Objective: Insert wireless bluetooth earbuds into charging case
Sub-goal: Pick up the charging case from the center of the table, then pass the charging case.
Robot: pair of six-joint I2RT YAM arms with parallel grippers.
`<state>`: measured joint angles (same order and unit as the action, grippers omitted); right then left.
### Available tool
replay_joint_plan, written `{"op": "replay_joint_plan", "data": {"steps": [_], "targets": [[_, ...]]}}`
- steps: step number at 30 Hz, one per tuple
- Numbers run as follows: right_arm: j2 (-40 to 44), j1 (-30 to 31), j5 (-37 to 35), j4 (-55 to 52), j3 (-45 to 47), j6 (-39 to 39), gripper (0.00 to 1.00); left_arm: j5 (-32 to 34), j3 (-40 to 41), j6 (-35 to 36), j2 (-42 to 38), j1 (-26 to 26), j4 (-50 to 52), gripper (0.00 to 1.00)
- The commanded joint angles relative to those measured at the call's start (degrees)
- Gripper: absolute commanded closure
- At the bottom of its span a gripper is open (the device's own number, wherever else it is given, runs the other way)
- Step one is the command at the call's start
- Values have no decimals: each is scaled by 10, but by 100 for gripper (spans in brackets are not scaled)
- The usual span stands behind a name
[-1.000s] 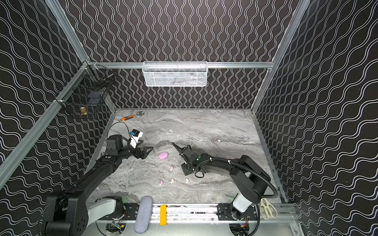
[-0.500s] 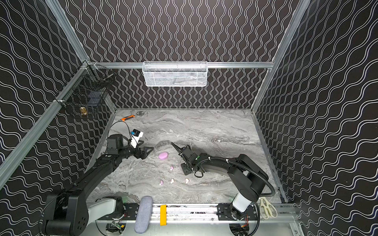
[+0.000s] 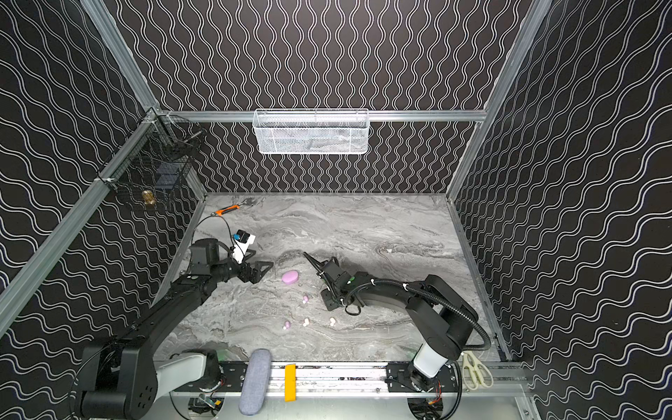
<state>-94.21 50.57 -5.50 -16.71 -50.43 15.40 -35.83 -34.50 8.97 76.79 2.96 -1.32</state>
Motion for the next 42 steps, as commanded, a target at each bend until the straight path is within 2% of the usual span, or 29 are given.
{"op": "replay_joint_plan", "data": {"steps": [1,12,20,25,30,32,38,42], "targets": [[1,1,-5,-12,-3,-5,63,-6,-5,6,3,-1,-6,1],[38,5,0,-18,-11,-19,65,-19,-6,16,2,1,-3,1],[111,7,107,-1,-31,-82,66,-133,-10,54,-30,9,32,1],[142,6,167,15,-60,-100,66,-220,-35,121,-25,23,102,1],[144,6,220,5,-100,-114,66,-240,-65,198,-20,61,189,1],[149,6,232,-1,-105,-120,66,-256,-66,203,-21,63,195,2],[168,6,248,-18,-107,-127,66,-314,-71,214,-25,68,218,15],[178,7,265,-20,-101,-128,66,-342,-105,264,-4,79,296,14]]}}
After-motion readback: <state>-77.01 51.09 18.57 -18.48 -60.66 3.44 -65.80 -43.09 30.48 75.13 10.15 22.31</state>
